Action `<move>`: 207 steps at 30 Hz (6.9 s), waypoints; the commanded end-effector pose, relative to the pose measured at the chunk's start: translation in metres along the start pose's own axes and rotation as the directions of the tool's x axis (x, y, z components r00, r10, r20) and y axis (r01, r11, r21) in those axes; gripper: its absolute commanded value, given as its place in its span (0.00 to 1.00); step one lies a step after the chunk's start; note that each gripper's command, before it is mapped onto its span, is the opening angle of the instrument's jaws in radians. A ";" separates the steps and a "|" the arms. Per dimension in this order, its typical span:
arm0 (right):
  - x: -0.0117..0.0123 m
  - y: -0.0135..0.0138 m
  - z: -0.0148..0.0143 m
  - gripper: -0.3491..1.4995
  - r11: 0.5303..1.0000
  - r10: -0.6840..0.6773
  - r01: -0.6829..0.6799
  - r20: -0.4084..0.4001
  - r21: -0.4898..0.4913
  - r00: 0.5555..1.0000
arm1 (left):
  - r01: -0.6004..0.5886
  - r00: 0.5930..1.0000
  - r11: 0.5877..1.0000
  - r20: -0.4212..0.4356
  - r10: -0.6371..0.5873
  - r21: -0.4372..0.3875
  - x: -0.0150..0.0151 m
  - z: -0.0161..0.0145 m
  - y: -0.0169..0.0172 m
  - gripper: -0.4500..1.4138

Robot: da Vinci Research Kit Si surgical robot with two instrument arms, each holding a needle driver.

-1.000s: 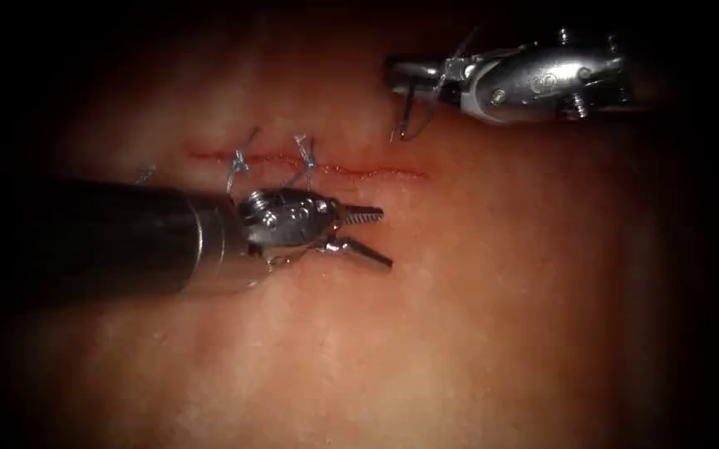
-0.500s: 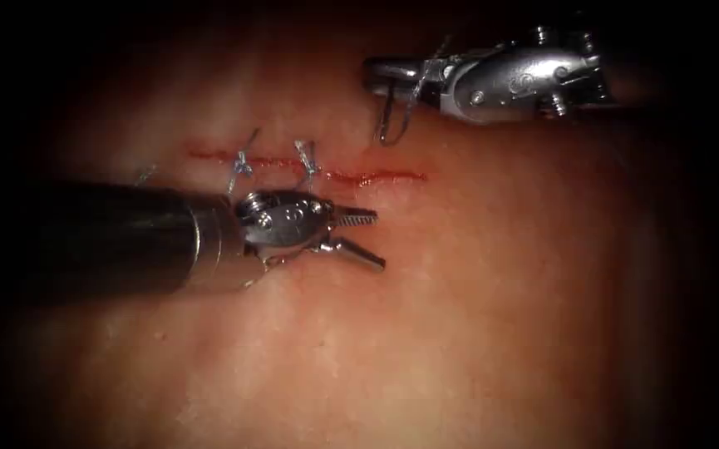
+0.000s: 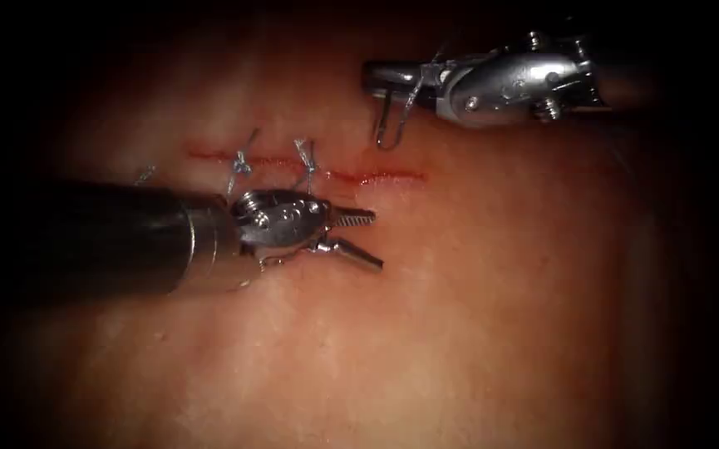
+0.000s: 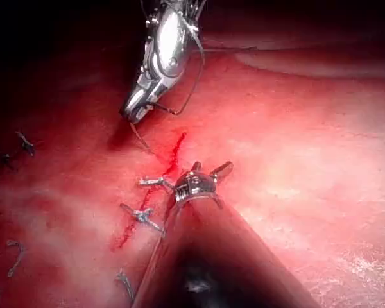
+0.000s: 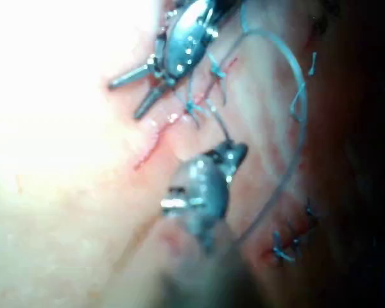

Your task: Wound Closure

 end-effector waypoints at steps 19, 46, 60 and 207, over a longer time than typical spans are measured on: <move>0.0003 -0.0045 0.0021 0.00 0.991 -0.132 0.132 -0.020 0.001 0.991 | -0.001 1.000 1.000 -0.001 0.001 -0.007 0.0000 0.0001 -0.0012 0.50; -0.0004 -0.0018 0.0006 0.00 0.975 0.208 -0.213 -0.087 -0.063 0.974 | -0.004 1.000 1.000 0.001 0.004 0.004 -0.0011 0.0012 -0.0016 0.49; -0.0024 -0.0010 0.0012 0.00 0.924 0.377 -0.382 -0.099 -0.034 0.921 | -0.003 1.000 1.000 0.006 0.003 0.006 -0.0021 0.0015 -0.0025 0.49; -0.0043 -0.0036 0.0003 0.89 0.221 0.970 -0.972 0.090 0.078 0.228 | -0.140 0.990 0.990 0.010 0.140 -0.015 -0.0009 -0.0006 0.0005 0.49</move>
